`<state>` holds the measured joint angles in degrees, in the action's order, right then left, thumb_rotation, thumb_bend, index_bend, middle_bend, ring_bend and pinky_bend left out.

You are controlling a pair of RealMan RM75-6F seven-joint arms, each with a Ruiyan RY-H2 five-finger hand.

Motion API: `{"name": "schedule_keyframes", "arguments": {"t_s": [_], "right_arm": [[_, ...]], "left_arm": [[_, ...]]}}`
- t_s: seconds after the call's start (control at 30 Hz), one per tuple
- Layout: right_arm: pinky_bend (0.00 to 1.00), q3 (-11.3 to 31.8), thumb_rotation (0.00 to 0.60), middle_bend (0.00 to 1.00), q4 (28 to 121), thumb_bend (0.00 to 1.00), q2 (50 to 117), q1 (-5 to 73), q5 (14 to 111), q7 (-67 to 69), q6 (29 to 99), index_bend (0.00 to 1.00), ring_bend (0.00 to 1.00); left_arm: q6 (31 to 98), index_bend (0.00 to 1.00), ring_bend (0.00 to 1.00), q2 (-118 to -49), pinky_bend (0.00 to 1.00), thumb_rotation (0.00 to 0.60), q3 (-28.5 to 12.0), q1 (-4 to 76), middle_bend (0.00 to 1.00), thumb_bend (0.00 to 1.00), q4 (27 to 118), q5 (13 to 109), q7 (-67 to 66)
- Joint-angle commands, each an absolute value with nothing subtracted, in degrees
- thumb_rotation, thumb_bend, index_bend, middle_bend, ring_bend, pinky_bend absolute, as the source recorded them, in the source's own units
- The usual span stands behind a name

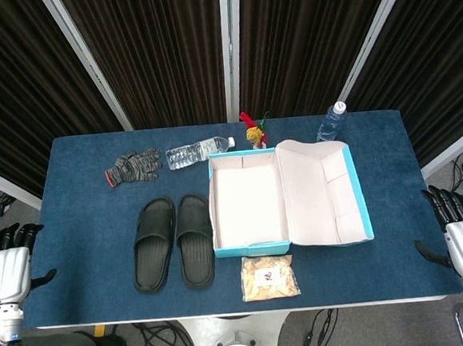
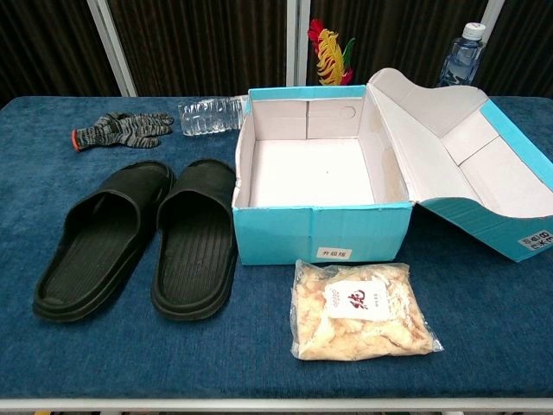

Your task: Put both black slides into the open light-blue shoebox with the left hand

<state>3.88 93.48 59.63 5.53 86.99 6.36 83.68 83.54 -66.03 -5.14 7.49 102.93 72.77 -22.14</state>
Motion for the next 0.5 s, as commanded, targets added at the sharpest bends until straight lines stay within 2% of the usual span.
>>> {"name": "schedule_keyframes", "arguments": {"t_s": [0.03,0.3,0.5], "right_arm": [[0.00,3.92,0.600,0.04,93.46,0.15,59.68,5.65,86.96,6.25,83.57,0.00,0.00],[0.00,4.08,0.600,0.04,93.82,0.15,59.52,6.03,87.19,5.70,83.43,0.00,0.00],[0.00,4.09,0.600,0.04,94.67,0.15,58.36,6.67,88.26,4.47,83.19,0.00,0.00]], "left_arm": [[83.34,0.19,0.09,-66.10,0.12,0.600,-5.14,7.62,0.16,0.00,102.92,72.81,-22.01],[82.56,0.19,0.09,-65.89,0.12,0.600,-5.67,8.67,0.16,0.00,102.90,73.63,-21.56],[77.74,0.19,0.09,-64.21,0.12,0.600,-8.30,13.60,0.16,0.00,103.53,75.84,-19.42]]}}
